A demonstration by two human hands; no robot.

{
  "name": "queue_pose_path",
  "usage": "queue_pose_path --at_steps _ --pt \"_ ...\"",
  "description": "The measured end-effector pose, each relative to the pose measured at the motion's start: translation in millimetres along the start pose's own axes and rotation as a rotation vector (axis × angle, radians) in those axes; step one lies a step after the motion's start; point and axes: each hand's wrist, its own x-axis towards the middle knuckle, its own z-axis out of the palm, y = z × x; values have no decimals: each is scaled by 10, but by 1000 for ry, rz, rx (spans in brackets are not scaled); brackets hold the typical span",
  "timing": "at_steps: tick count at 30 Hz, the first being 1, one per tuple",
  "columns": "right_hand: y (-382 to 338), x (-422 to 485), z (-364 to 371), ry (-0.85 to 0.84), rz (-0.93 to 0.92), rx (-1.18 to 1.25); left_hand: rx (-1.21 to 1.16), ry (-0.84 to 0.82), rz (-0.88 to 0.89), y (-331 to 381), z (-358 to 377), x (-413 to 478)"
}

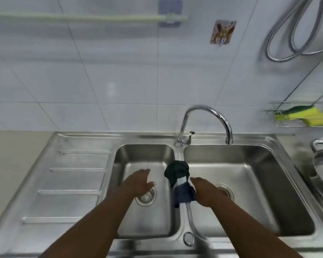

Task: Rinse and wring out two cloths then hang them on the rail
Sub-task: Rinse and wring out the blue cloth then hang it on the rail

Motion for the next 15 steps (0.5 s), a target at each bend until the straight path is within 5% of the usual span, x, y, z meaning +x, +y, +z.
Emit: queue_pose_path --at_steps 3,10,15 --pt "53 -4 253 -42 -32 37 -51 -120 56 199 369 66" --pt "113 101 559 212 4 133 -371 -136 148 701 880 145" --pt "231 179 421 134 -70 205 -119 -32 192 733 924 209"
